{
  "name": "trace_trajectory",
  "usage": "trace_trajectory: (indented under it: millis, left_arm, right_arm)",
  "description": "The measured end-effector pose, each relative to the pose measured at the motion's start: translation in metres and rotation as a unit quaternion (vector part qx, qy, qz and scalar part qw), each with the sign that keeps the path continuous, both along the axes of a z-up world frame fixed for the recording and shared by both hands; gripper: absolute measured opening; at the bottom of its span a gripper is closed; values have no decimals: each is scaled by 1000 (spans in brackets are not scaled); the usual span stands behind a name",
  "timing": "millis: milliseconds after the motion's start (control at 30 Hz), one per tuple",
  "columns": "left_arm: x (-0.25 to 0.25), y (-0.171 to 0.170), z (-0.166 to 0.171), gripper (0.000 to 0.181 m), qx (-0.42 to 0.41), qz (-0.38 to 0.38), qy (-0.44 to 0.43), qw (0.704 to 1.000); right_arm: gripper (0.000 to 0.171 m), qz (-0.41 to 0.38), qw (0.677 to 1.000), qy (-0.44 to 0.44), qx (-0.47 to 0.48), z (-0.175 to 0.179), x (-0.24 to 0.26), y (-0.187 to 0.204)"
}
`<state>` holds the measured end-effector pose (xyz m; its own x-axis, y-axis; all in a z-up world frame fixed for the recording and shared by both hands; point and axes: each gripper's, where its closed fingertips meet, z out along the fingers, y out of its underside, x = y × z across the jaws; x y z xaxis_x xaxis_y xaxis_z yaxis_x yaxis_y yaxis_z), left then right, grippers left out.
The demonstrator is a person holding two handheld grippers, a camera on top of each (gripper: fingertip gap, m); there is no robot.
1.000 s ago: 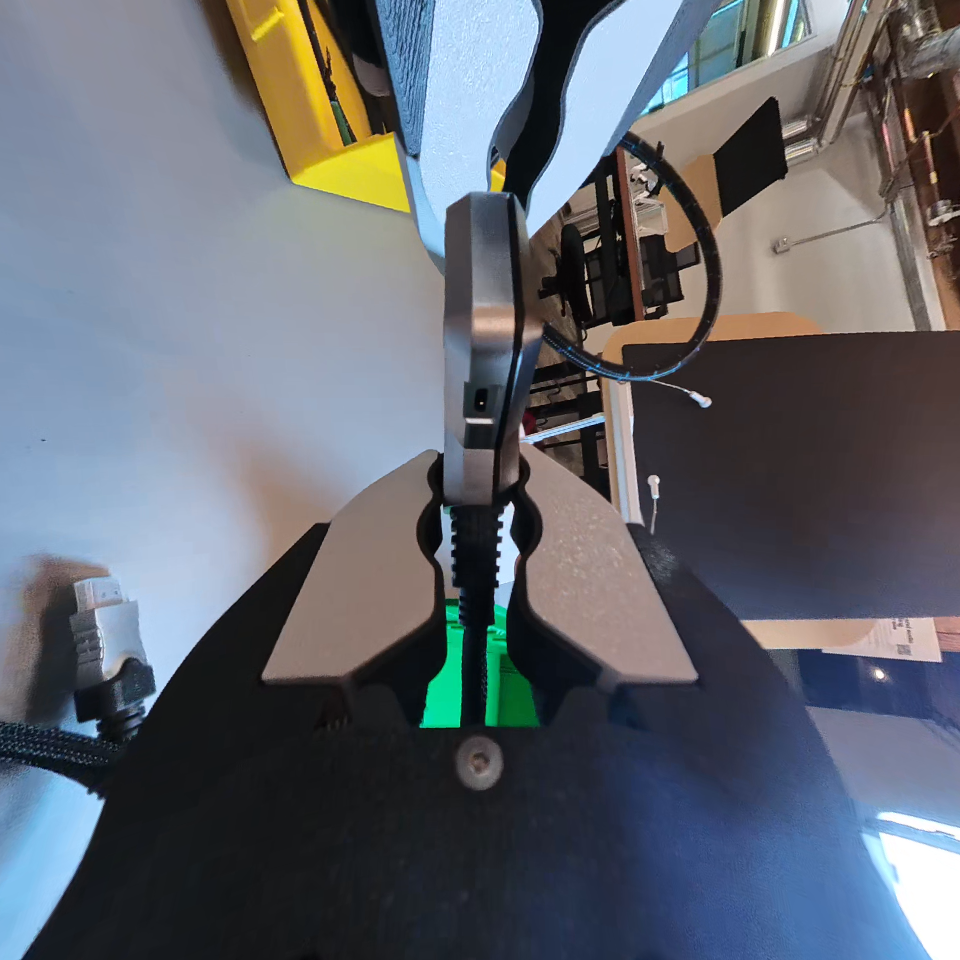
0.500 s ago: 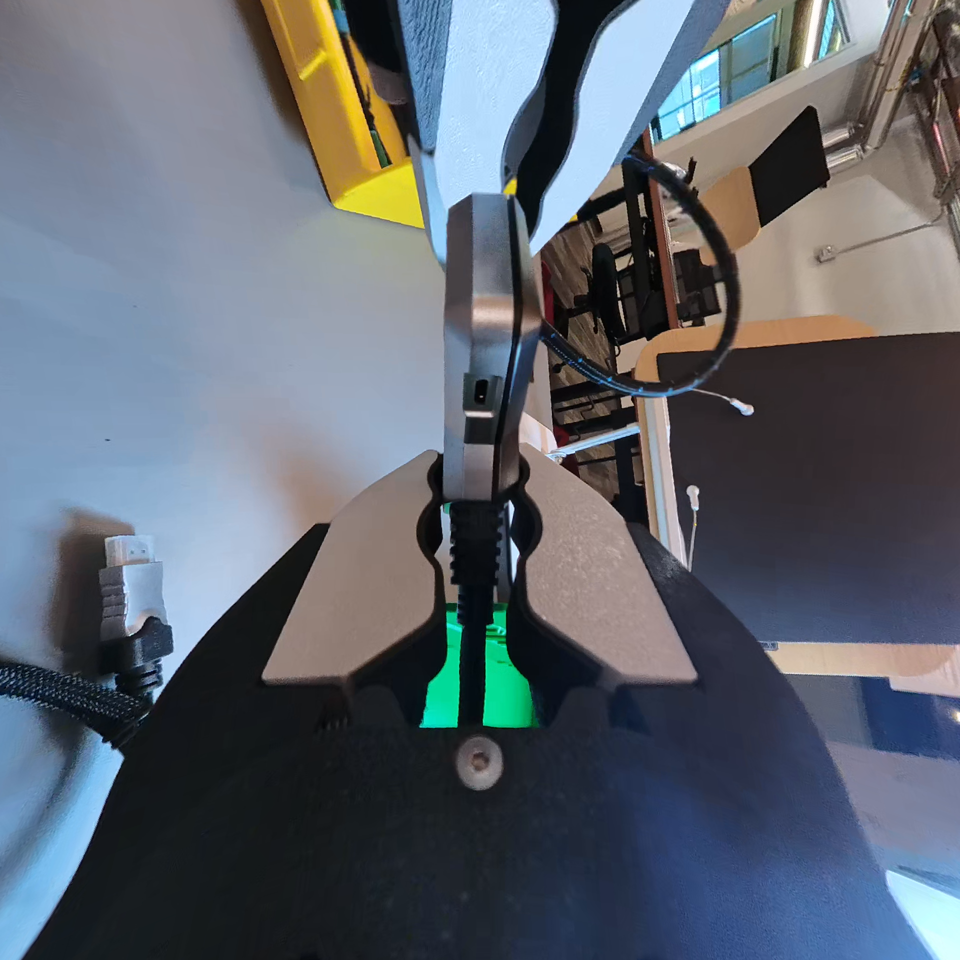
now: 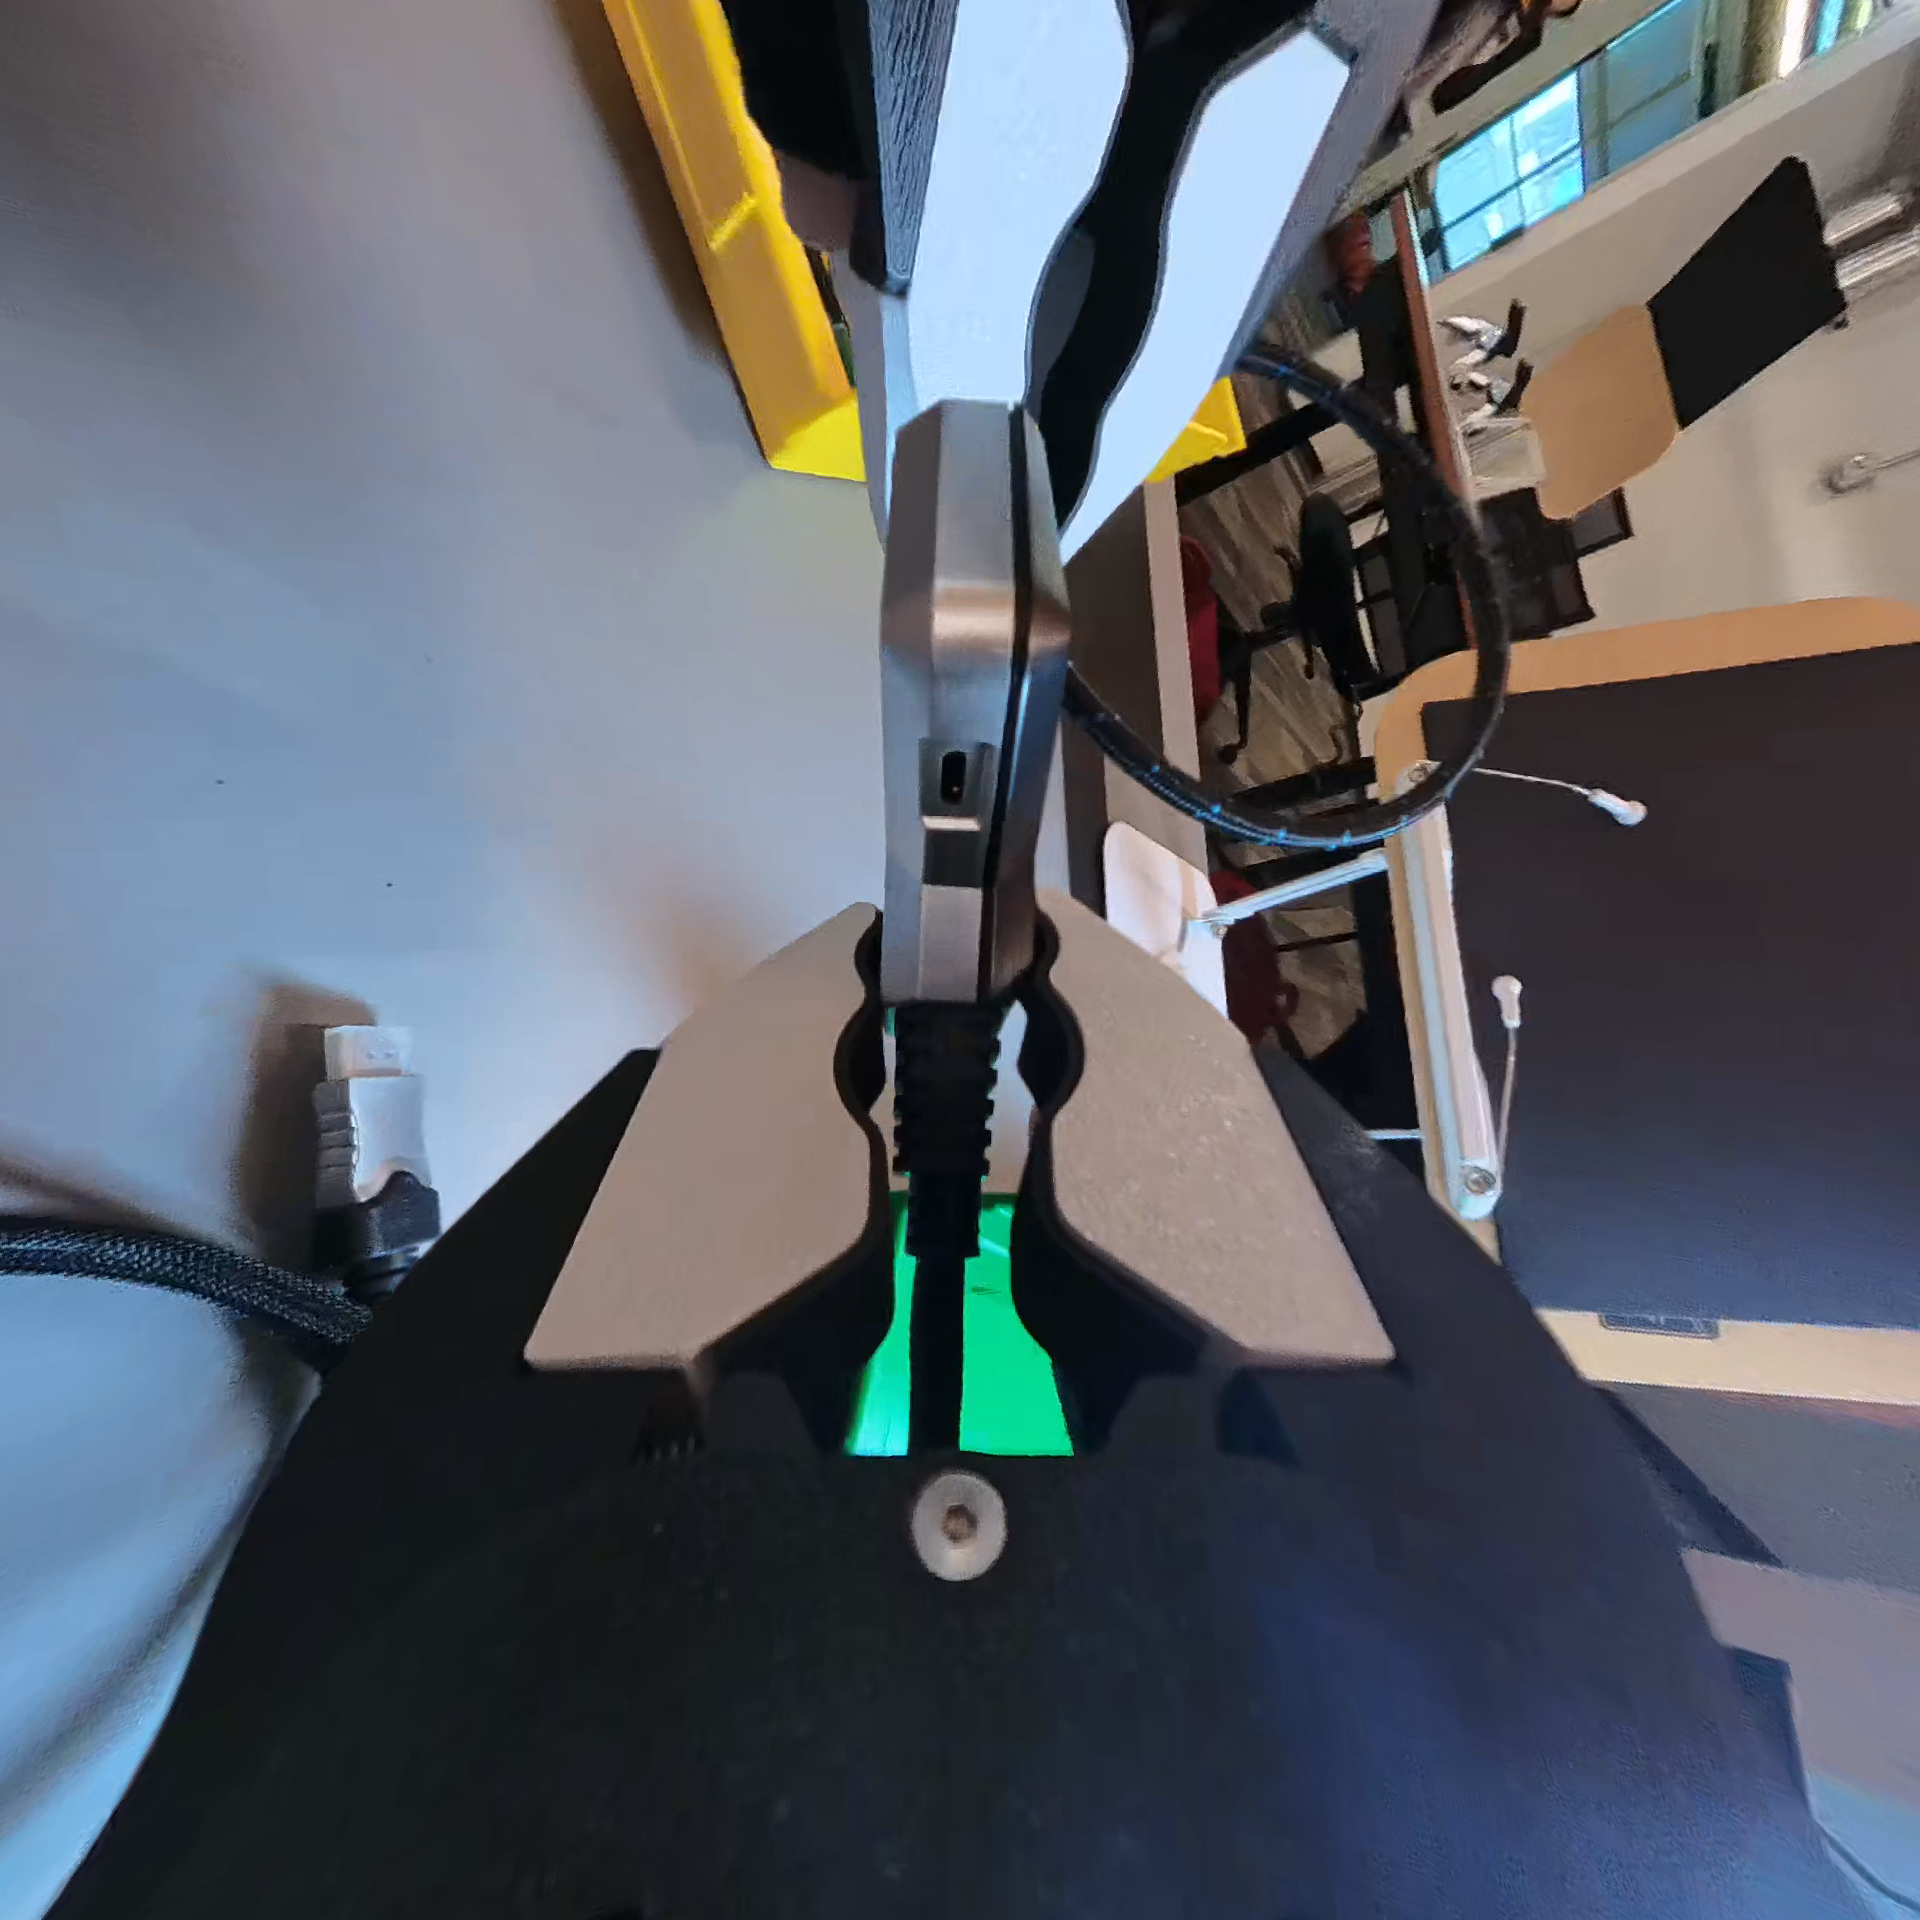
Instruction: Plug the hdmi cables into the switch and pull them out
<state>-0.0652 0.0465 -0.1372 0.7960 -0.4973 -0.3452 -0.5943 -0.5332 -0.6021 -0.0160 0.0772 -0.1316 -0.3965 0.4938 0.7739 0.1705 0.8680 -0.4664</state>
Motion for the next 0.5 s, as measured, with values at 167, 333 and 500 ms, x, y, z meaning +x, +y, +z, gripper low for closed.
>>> trace_trajectory:
  millis: [167, 333, 500]
  left_arm:
    - [2, 1, -9, 10, -15, 0, 13, 1000]
    - [-6, 1, 24, 17, 58, -10, -43, 997]
    - [-76, -38, 104, 24, 192, 65, -93, 975]
  right_arm:
    - [22, -11, 999, -22, 25, -5, 1, 2]
    - [22, -34, 999, 22, -24, 15, -7, 8]
    - [23, -90, 991, 84, -45, 51, 5, 40]
